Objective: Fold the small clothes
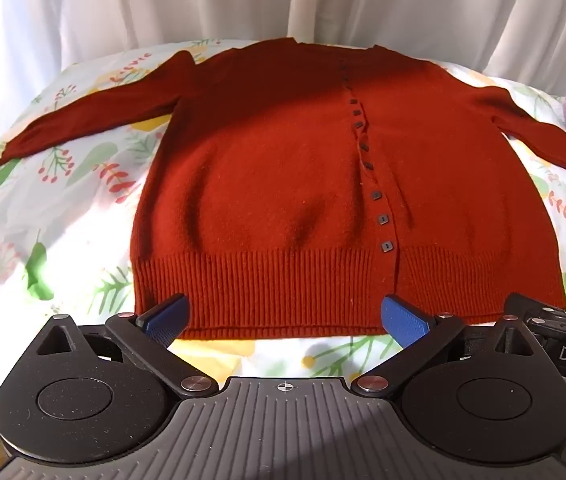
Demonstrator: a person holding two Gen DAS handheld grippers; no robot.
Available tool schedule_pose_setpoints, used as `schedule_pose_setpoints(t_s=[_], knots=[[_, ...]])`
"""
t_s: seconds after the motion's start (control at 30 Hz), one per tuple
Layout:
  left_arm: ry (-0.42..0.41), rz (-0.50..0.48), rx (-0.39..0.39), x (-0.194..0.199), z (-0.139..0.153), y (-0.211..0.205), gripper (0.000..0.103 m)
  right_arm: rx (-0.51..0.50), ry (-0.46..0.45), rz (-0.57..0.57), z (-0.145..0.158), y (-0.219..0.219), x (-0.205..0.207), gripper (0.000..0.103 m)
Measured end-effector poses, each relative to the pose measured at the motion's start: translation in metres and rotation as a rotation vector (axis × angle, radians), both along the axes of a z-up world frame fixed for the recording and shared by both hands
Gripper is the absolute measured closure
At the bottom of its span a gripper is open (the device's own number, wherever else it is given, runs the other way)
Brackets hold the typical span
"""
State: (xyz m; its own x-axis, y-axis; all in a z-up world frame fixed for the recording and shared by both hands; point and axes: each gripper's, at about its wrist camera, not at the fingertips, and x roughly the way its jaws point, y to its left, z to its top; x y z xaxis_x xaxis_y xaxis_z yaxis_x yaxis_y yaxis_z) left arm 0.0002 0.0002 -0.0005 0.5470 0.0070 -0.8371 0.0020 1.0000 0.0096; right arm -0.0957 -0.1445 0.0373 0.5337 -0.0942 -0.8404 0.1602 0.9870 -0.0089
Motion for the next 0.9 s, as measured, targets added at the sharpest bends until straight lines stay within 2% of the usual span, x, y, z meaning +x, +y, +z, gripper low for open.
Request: schedule_pose_setpoints(t_s=[0.37,0.5,0.9], knots=[[0.019,0.015,-0.004,0.005,-0.010,0.017,0.000,0.004,-0.005,0.001,0.000,-0.005,0.001,0.004],[0.024,0.023,0.009,0.005,-0.008,0.009,0.000,0.005,-0.005,-0.004,0.002,-0.002,0.014,0.004],[0.037,0.027,0.015,0.007,-0.012,0.010,0.000,0.008,-0.006,0.012,-0.002,0.002,0.015,0.004]])
